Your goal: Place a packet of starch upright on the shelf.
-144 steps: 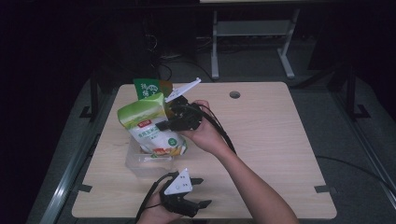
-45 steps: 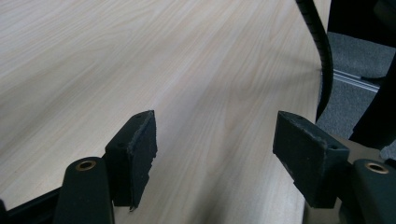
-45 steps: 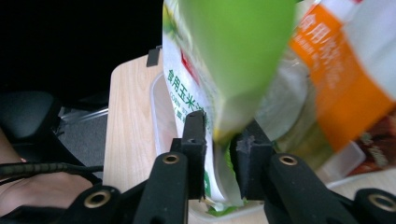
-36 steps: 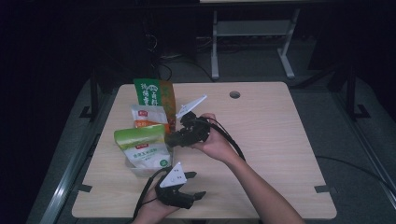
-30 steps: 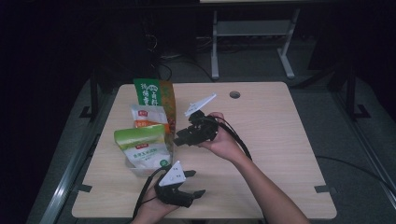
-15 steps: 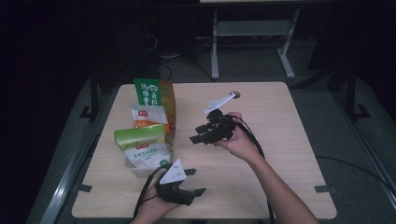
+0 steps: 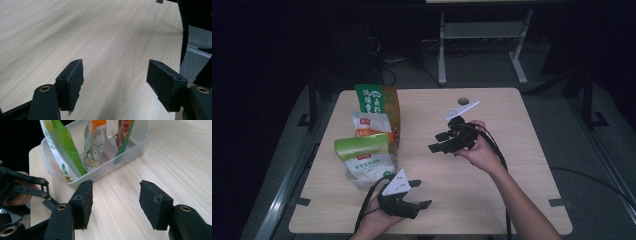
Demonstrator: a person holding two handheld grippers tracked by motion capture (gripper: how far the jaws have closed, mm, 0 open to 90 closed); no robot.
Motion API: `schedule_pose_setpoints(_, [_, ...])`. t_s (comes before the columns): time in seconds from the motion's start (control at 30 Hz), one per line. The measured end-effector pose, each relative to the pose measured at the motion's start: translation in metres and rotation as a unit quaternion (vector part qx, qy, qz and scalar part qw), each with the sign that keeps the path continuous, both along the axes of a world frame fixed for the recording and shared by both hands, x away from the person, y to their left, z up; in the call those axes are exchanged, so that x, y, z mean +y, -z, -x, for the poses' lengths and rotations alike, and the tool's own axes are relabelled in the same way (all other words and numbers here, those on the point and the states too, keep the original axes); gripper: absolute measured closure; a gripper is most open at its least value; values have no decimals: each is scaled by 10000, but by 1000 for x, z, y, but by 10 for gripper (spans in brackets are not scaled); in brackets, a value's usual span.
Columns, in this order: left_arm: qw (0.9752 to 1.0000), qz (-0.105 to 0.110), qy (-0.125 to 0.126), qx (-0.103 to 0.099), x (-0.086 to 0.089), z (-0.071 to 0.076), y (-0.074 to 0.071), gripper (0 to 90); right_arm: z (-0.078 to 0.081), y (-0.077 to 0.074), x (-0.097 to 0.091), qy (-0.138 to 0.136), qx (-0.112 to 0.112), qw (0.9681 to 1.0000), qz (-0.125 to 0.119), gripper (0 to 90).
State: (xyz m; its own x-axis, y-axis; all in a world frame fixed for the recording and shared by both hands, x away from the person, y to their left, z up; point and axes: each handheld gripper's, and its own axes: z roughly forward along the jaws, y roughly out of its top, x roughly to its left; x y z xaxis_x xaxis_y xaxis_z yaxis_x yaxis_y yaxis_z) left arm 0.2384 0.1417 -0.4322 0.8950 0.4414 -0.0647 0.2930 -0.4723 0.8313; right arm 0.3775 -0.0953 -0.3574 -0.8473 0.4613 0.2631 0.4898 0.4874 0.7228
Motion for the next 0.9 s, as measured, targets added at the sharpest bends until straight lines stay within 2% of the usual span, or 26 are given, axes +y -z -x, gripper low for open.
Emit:
schedule_pose_setpoints(0.3, [10000,40,-23,38,1,-1,1,296,2,4,-17,178,67,9998,60,425])
schedule_pose_setpoints(0.43, [10000,-7,-5,-29,1,-1,0,294,3,4,-26,244,82,9996,143,420])
schedule_pose_setpoints(0.63, [10000,14,-63,-8,3,-2,-1,290,7,8,-40,403,163,9990,120,417])
schedule_pose_setpoints(0.67, [10000,15,-65,-10,3,-2,-1,290,6,10,-42,387,105,9991,117,415])
schedule_pose_setpoints(0.77, [10000,17,-73,10,4,-2,-1,291,9,12,-47,492,232,9983,188,405])
schedule_pose_setpoints(0.9, [10000,17,-55,0,4,-2,-2,292,12,14,-56,538,214,9982,143,405])
